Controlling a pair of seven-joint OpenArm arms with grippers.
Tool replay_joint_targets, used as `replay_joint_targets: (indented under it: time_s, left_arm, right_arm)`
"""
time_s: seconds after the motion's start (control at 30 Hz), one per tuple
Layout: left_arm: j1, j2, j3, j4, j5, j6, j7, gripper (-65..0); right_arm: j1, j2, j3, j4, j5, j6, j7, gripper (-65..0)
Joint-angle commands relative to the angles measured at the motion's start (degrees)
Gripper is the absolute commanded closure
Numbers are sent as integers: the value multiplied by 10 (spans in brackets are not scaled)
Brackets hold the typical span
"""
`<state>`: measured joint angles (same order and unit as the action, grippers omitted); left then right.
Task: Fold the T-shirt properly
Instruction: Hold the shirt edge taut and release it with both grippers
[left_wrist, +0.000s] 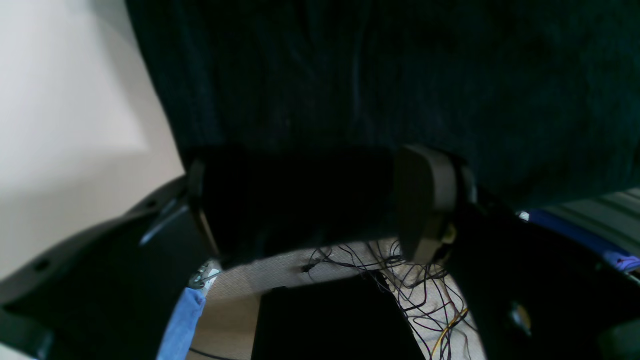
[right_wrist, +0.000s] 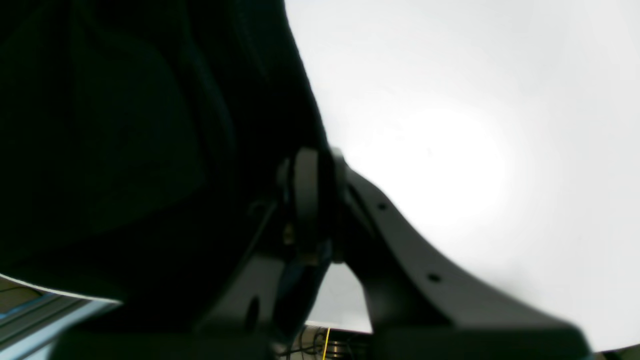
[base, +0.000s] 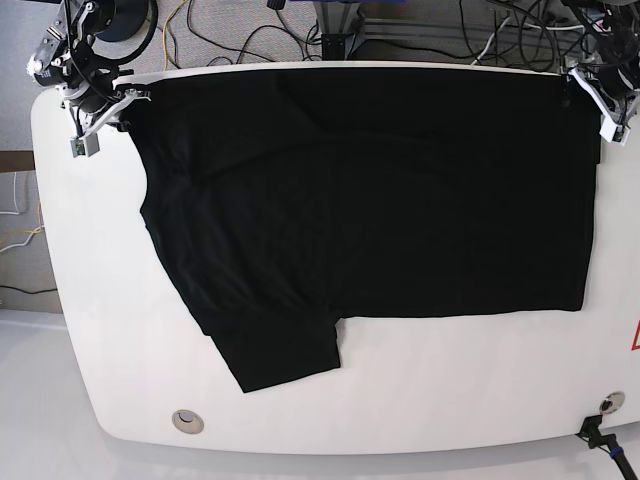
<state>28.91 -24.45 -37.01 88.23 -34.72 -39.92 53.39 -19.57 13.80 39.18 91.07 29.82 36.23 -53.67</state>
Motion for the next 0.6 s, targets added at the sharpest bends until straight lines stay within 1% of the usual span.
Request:
replay_joint_targets:
  time_s: [0.0,0.23,0.27,0.3,0.33,0.4,0.47,0.5,0.53,0.57]
  left_arm:
    - [0,-13,-6,8,-7,-1,-6,-427]
    - [-1,-13,-6,8,-7,-1,-6,-431]
    - [-2,-13,-5,8,-7,-1,-6,-432]
    - [-2,-13,-5,9,-8,-1,-6,-434]
    - [-2,-14,-5,9,-8,-1,-6,-437]
    - [-2,-25,-5,10,-8,-1,-6,-477]
    - [-2,-26,-4,26,-8,-1,-6,-532]
    - [-2,-26,-4,38,-8,-1,-6,-548]
    - [-2,-26,-5,47,-8,-1,-5,-552]
    - [-2,-26,-5,56,-8,-1,-5,-552]
  right_arm:
    - [-4,6,3,2,-24,-5,-18,0]
    - [-5,3,4,5,-24,-8,-18,0]
    - [-5,2,5,5,-24,-8,-18,-10]
    - [-5,2,6,6,-24,-8,-18,-55]
    - [-5,2,6,6,-24,-8,-16,-118]
    - [-4,1,6,6,-23,-7,-15,-258]
    - [-4,1,6,16,-23,-6,-15,-386]
    - [-4,1,6,24,-23,-6,-15,-431]
    - [-4,1,6,33,-23,-6,-15,-456]
    - [-4,1,6,41,-22,-6,-15,-459]
